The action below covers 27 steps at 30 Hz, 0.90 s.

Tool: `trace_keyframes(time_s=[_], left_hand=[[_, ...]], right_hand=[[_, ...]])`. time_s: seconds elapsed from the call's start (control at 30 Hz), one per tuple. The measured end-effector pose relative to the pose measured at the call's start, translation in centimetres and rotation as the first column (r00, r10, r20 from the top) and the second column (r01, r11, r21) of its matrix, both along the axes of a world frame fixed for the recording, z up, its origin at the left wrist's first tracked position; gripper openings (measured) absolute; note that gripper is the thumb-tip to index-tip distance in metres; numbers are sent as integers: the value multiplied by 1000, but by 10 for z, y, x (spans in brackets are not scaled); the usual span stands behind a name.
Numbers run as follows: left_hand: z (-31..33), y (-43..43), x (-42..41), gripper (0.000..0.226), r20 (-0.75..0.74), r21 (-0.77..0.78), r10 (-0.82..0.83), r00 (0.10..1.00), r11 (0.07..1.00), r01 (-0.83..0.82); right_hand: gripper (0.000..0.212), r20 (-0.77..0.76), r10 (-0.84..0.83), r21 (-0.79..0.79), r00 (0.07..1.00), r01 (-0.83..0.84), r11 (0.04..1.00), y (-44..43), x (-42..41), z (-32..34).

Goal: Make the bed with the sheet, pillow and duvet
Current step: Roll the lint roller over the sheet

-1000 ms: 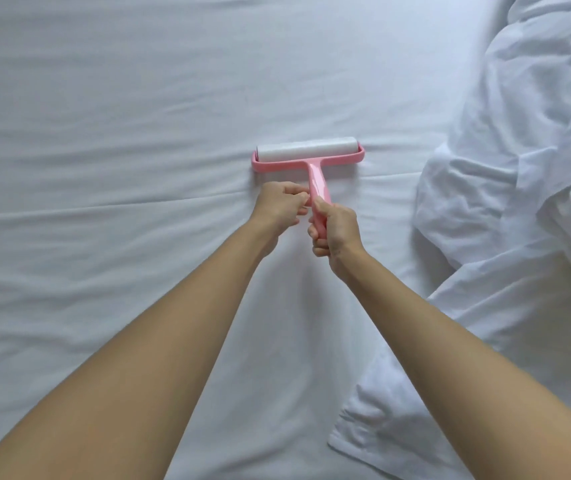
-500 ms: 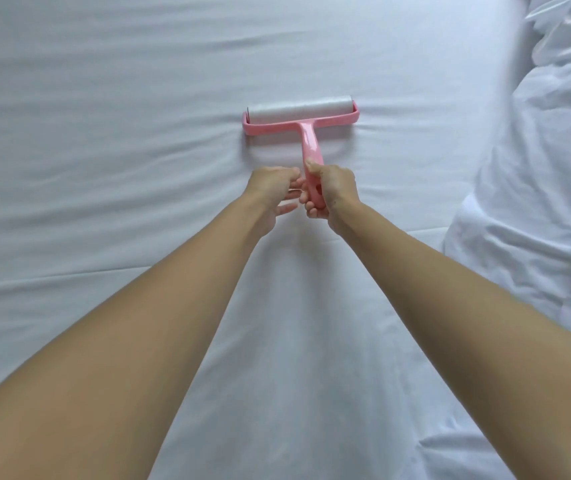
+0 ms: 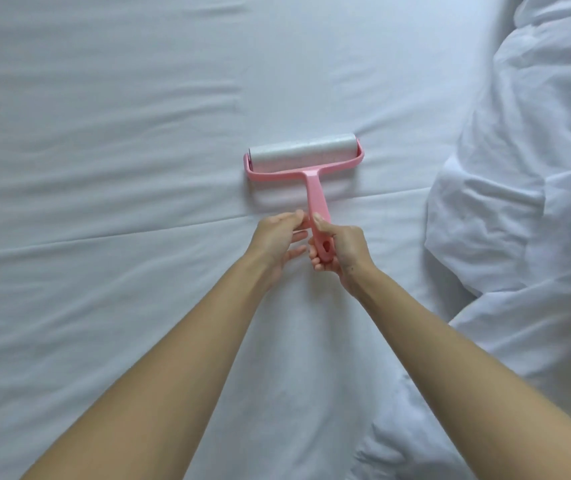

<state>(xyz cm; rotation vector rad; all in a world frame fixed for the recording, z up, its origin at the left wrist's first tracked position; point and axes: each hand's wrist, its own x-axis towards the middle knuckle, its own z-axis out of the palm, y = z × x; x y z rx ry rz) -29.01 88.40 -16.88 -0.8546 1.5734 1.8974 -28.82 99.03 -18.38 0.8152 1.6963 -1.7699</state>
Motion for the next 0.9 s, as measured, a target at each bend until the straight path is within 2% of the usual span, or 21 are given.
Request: trace_keyframes(time_s=[0.17, 0.4, 0.53, 0.63, 0.77, 0.9], left_hand=[[1, 12, 69, 23, 71, 56, 18, 997, 998, -22], [17, 30, 148, 24, 122, 48, 11, 992, 999, -17], [32, 46, 176, 15, 127, 50, -20, 992, 999, 13], [43, 54, 188, 15, 85, 15, -16, 996, 1000, 15], [61, 60, 196, 19, 21, 47, -22, 1000, 999, 21], [69, 70, 204, 17, 7, -4, -138, 990, 990, 138]], right_hand=[[37, 62, -30, 0, 998, 31, 1000, 14, 75, 8], [39, 150, -4, 38, 989, -2, 999, 32, 174, 24], [39, 70, 31, 95, 997, -37, 995, 36, 210, 38], [36, -12, 5, 73, 1000, -4, 997, 37, 225, 54], [29, -104, -39, 31, 994, 42, 999, 41, 241, 71], [32, -60, -139, -8, 988, 139, 990, 51, 252, 79]])
